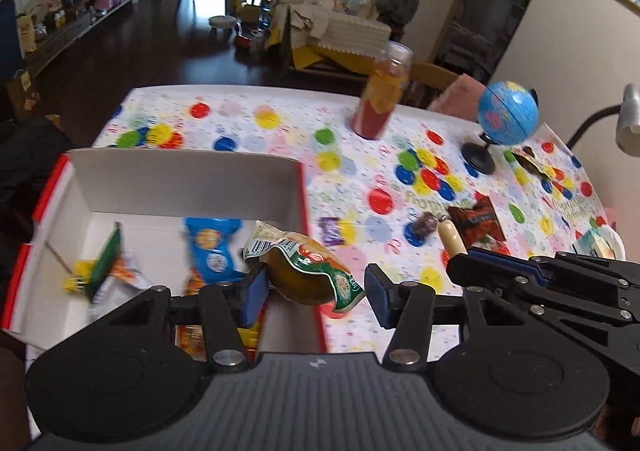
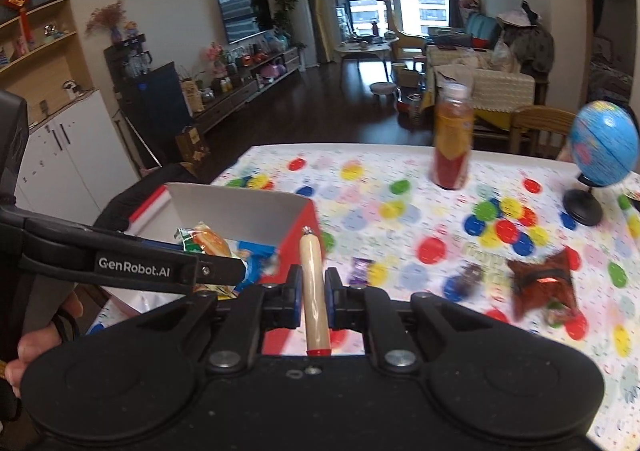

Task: Organize snacks
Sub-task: 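Carry the bread roll and stick into the box and open both tools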

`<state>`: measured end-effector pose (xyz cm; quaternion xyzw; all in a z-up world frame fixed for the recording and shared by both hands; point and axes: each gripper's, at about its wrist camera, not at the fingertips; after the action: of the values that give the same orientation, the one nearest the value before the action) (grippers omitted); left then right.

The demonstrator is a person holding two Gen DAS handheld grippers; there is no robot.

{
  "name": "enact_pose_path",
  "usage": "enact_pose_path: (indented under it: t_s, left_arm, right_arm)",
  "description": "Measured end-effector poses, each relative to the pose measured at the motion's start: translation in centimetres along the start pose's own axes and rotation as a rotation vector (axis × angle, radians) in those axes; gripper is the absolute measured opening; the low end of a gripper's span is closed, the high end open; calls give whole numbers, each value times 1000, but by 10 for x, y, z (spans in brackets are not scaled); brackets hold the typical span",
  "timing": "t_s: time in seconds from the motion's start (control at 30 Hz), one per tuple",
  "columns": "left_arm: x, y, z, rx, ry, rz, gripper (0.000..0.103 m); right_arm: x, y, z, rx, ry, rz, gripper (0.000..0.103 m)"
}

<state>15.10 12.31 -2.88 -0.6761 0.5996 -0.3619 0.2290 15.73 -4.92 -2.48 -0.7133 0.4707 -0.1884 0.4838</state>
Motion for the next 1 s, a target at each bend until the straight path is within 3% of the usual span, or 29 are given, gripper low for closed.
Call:
enact_pose_path:
  t_s: [0.47,1.0]
  left_arm:
    - [-81,-9,-9,20,-120,-55,52]
    - [-148,-15,36,-45,-245,-72,52]
  right_arm:
    - [-57,-5,54,-46,-51,-36,10]
    - [-82,7,132,-154,-50,-82,10]
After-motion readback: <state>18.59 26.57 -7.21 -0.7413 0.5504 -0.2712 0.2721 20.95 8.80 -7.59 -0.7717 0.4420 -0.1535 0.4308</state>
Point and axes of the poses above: each gripper's, at about its wrist camera, not at the fingertips, and z roughly the way its jaws point, x to its right, y to its underside, and after that the axes turned 10 degrees about x, right-handed
